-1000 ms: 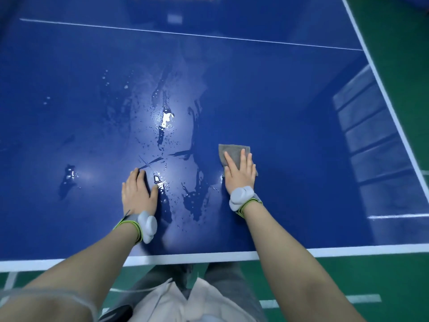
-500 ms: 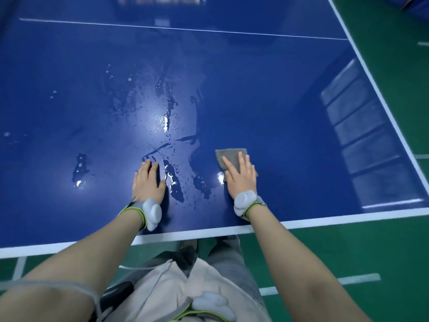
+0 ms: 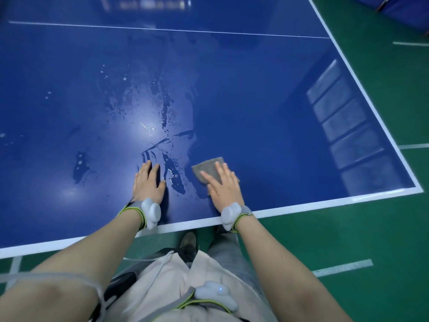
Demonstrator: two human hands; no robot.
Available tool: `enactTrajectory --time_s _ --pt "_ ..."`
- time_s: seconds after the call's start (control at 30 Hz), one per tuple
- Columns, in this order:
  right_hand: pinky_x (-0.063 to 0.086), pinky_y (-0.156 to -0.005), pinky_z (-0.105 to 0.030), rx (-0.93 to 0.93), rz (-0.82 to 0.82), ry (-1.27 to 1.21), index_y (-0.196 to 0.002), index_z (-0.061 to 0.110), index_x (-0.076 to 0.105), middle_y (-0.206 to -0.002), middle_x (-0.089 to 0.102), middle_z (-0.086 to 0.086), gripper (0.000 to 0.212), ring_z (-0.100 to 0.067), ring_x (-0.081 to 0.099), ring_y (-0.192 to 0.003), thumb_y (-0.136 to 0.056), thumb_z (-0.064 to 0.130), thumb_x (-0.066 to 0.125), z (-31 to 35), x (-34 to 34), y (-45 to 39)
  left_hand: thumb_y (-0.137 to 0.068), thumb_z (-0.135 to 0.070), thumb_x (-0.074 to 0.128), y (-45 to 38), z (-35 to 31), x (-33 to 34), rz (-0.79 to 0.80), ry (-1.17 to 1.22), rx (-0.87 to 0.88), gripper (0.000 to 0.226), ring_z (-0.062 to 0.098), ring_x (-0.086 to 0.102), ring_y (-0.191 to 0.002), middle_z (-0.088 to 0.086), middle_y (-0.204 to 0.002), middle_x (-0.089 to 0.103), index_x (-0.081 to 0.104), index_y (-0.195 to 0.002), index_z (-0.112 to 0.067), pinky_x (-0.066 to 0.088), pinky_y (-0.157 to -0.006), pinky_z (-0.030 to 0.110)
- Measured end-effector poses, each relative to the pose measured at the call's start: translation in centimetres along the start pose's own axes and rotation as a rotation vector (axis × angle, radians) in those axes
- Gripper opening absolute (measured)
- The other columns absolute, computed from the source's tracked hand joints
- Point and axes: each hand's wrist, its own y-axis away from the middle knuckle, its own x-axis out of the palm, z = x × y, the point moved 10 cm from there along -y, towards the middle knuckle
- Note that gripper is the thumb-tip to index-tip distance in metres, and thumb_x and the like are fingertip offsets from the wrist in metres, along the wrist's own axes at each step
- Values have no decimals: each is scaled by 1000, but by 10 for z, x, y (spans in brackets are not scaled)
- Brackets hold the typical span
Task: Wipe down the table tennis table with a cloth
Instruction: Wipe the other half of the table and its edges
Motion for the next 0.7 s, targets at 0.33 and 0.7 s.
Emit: enactTrajectory --time_s 0.33,0.7 --pt "-7 -116 -42 189 10 21 -149 39 16 -159 -6 -7 52 -30 -11 -146 -97 41 13 13 15 13 -95 -20 45 4 1 3 8 9 16 55 22 2 -144 7 -156 10 24 -146 -12 -1 -115 31" --pt "2 -115 -36 66 39 8 -142 37 40 -158 17 -6 58 -27 11 -146 -90 42 13 -1 19 57 -95 -19 44 22 9 5 59 11 34 53 20 3 -144 4 -156 11 27 -145 -14 1 -115 31"
